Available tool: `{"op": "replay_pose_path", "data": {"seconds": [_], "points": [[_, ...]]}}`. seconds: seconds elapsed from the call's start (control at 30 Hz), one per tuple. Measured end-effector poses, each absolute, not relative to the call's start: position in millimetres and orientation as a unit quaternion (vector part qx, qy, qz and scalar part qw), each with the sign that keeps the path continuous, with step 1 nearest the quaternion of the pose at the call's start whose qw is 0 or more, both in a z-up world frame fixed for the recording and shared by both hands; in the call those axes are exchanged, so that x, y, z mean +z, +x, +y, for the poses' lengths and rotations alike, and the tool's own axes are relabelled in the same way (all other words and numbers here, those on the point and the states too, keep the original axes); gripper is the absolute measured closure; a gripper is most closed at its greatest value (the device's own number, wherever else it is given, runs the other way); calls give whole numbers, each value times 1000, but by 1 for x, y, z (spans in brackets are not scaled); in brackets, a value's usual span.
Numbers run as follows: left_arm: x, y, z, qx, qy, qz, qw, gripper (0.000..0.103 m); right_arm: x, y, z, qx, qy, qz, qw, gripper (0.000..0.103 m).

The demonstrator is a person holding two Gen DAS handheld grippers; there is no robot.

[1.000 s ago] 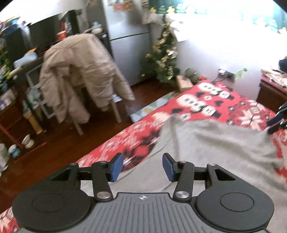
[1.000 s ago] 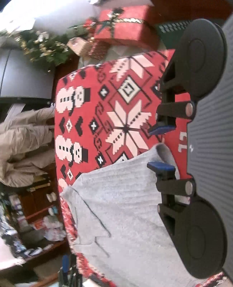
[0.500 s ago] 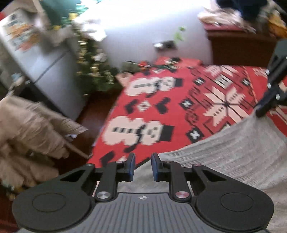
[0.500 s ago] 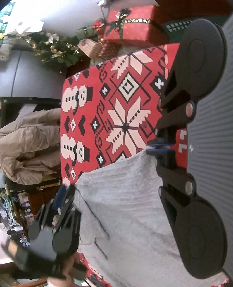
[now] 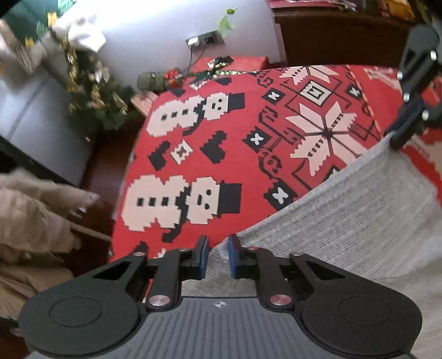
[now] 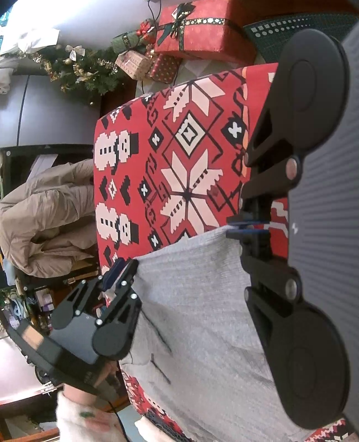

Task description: Fold clothes

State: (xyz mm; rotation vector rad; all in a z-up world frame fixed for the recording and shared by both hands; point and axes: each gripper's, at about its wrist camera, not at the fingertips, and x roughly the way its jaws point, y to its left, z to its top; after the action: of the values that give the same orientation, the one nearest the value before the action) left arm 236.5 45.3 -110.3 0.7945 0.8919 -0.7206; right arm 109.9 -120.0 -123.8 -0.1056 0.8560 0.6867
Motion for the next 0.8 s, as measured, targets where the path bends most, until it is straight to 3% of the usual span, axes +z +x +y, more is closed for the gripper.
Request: {"op": "replay_pose_path", "data": {"seconds": [0.43, 0.6, 0.7, 0.77, 0.8], "points": [[-99, 242, 56, -247, 258, 379, 854, 102, -113, 131, -129, 286, -52, 388, 875, 101], [-115, 241, 44, -237, 286, 379, 848, 102, -123, 147, -127, 270, -58, 403, 873, 101], [-114, 243, 45, -219, 273, 376, 858, 93, -128, 151, -126, 264, -59, 408, 872, 101], [-108, 245, 48, -214, 248, 379, 865, 66, -129, 152, -127, 262, -57, 407, 873, 97], [-104, 245, 49, -214, 235, 378, 870, 60, -127, 152, -129, 262, -53, 405, 874, 92]]}}
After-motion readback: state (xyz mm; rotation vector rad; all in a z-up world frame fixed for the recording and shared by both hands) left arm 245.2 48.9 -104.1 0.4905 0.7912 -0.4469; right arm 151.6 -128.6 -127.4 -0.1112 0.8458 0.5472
